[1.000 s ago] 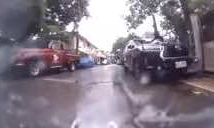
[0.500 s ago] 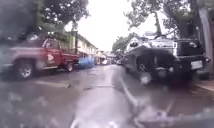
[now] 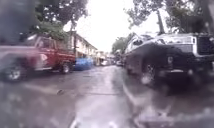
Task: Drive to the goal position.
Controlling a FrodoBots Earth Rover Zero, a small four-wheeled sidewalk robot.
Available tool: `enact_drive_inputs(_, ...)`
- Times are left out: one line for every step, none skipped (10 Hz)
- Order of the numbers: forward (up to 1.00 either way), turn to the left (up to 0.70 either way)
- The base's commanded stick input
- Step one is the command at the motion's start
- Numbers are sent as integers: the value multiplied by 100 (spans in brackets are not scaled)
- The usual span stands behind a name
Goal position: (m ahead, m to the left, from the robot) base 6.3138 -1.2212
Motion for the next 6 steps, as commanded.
enact_drive_inputs(100, 0)
enact_drive_inputs(100, 0)
enact_drive_inputs(100, 0)
enact_drive_inputs(100, 0)
enact_drive_inputs(100, 0)
enact_drive_inputs(100, 0)
